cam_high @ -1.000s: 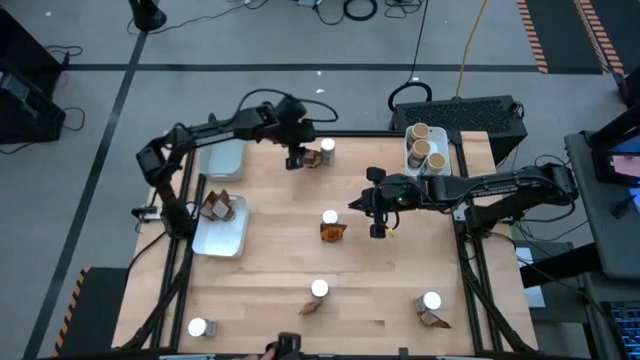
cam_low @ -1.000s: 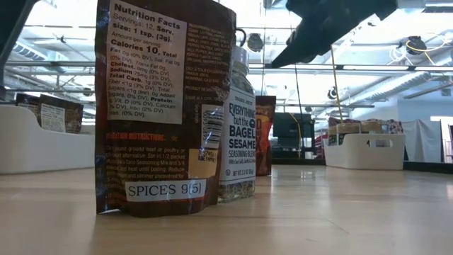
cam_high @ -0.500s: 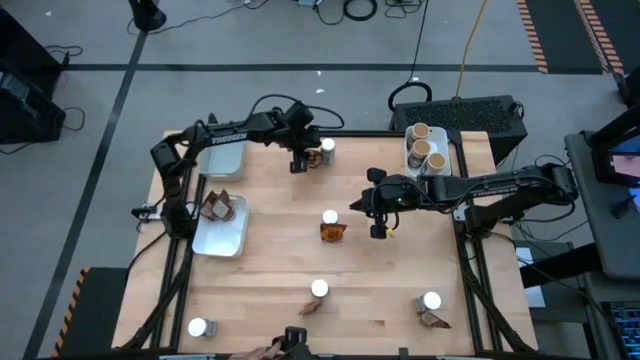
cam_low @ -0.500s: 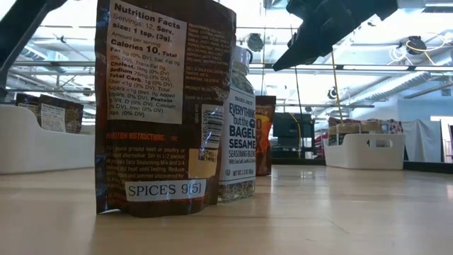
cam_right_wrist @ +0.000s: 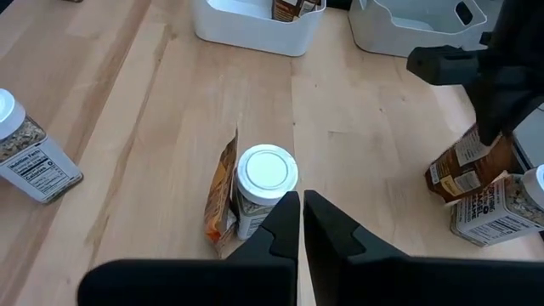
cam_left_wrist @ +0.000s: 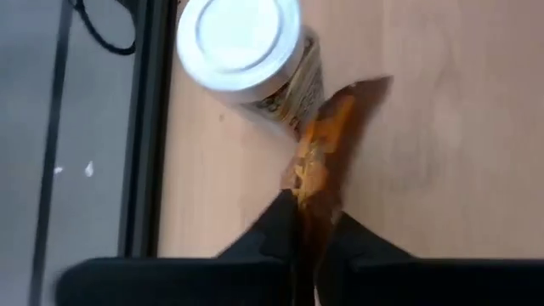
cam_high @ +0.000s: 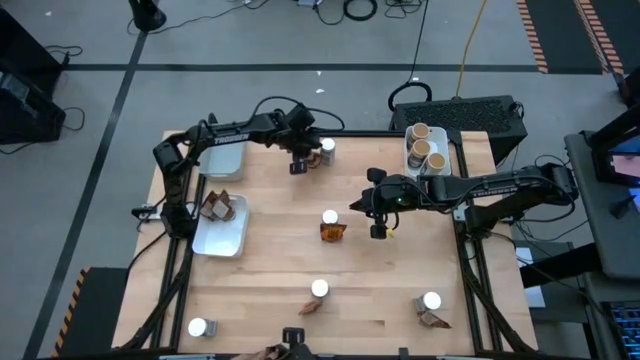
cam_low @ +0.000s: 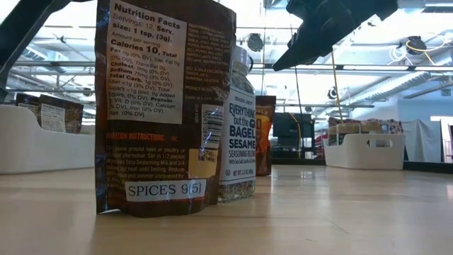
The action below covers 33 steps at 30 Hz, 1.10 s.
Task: Sort spices by type
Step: Put the orange seasoning pack into the left white bin
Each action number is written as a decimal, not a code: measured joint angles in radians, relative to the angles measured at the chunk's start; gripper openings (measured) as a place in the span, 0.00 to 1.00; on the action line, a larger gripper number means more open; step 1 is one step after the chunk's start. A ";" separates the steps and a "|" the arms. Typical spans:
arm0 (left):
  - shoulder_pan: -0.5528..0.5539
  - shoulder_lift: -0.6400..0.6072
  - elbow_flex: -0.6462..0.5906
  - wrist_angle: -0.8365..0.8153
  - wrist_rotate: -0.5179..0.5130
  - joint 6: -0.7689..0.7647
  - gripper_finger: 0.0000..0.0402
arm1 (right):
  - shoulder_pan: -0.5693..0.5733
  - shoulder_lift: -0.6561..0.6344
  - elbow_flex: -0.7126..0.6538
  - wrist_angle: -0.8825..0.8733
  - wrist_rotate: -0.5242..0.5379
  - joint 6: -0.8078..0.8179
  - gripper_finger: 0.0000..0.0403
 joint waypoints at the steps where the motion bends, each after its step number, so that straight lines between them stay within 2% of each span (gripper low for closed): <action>1: -0.001 0.000 0.000 0.000 -0.021 -0.013 0.03 | 0.000 0.000 0.000 0.000 0.000 0.000 0.00; 7: -0.006 -0.032 0.000 -0.019 -0.053 -0.096 0.01 | 0.000 0.000 0.000 0.000 0.000 -0.001 0.00; 14: -0.043 -0.171 0.000 -0.088 -0.052 -0.198 0.01 | 0.000 0.000 0.000 0.002 0.000 -0.002 0.00; 23: -0.159 -0.387 0.000 -0.389 -0.066 -0.572 0.00 | 0.000 0.000 0.000 0.005 0.000 -0.001 0.00; 28: -0.262 -0.491 0.000 -0.547 -0.130 -0.727 0.00 | 0.000 0.000 0.000 0.023 0.000 -0.001 0.00; 33: -0.353 -0.572 0.000 -0.698 -0.208 -0.949 0.00 | 0.000 0.000 0.000 0.059 0.000 -0.001 0.00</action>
